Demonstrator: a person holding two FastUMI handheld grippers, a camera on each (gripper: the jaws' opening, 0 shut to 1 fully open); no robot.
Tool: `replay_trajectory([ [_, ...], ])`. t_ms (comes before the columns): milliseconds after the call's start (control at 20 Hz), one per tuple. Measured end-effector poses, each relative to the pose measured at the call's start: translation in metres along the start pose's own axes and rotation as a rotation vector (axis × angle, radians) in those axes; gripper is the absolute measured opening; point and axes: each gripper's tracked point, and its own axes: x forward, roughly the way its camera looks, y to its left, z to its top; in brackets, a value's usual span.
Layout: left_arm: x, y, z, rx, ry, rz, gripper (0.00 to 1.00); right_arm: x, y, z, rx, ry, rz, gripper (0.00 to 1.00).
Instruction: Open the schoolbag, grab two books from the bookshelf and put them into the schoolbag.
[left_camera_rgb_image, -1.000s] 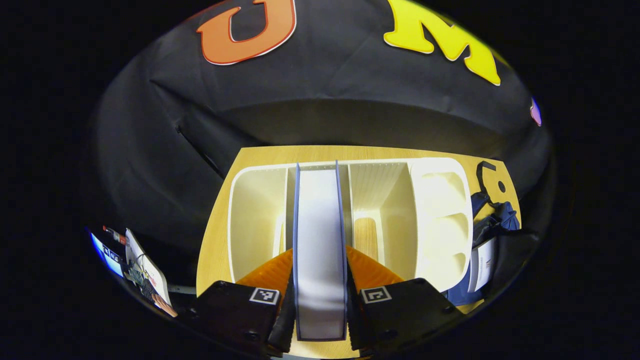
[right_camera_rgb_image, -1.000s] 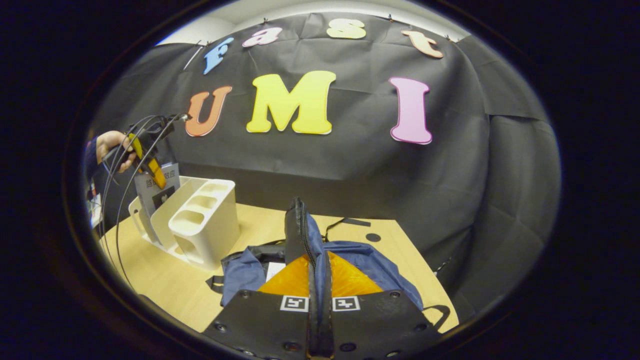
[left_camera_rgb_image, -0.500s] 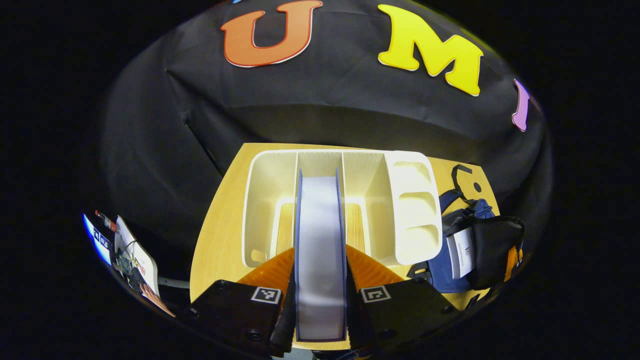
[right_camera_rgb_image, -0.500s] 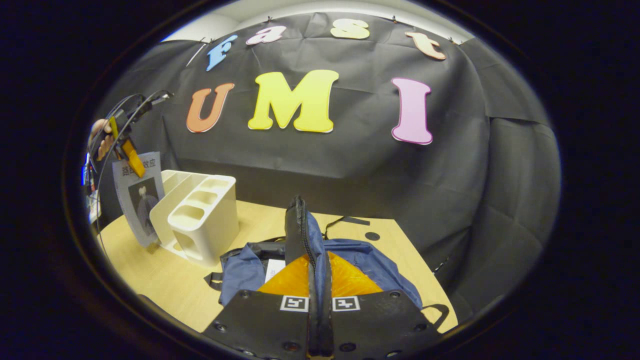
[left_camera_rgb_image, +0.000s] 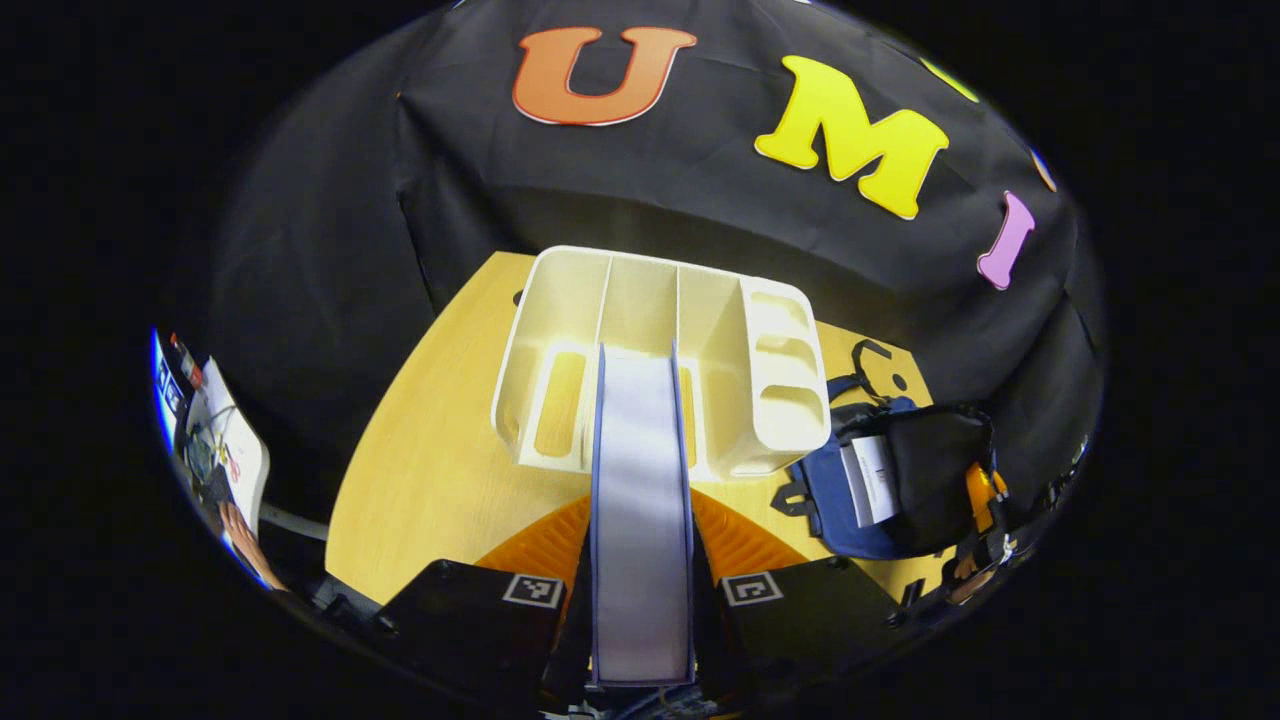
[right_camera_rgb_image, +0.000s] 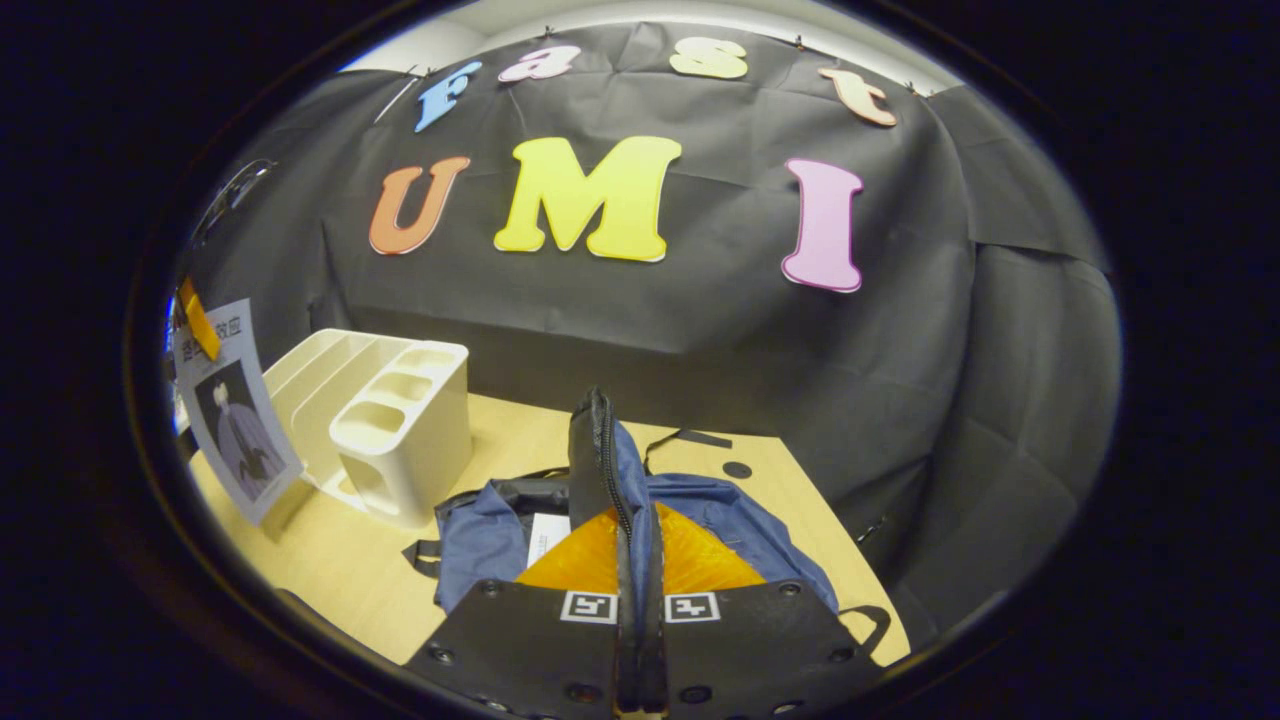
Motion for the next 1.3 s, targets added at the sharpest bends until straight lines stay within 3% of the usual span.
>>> replay_trajectory([
  [200, -0.002, 0.004, -0.032, -0.151, 0.028, -0.083, 0.44, -0.001, 0.005, -0.002, -0.013, 0.01, -0.008, 0.03],
  [350, -0.006, -0.016, -0.041, -0.294, 0.051, -0.209, 0.43, -0.002, 0.003, 0.0, -0.027, 0.014, -0.021, 0.03],
  [450, -0.002, -0.036, -0.042, -0.329, 0.051, -0.301, 0.43, -0.002, 0.002, 0.004, -0.031, 0.01, -0.026, 0.03],
  [750, 0.016, -0.093, -0.031, -0.371, 0.041, -0.461, 0.43, 0.0, 0.0, 0.007, -0.045, 0.01, -0.025, 0.03],
  [1000, 0.048, -0.119, -0.023, -0.461, -0.053, -0.519, 0.43, 0.002, -0.007, 0.021, -0.01, -0.014, -0.012, 0.03],
  [1300, 0.074, -0.158, -0.017, -0.618, -0.07, -0.653, 0.43, 0.006, -0.015, 0.033, -0.047, -0.034, -0.01, 0.02],
])
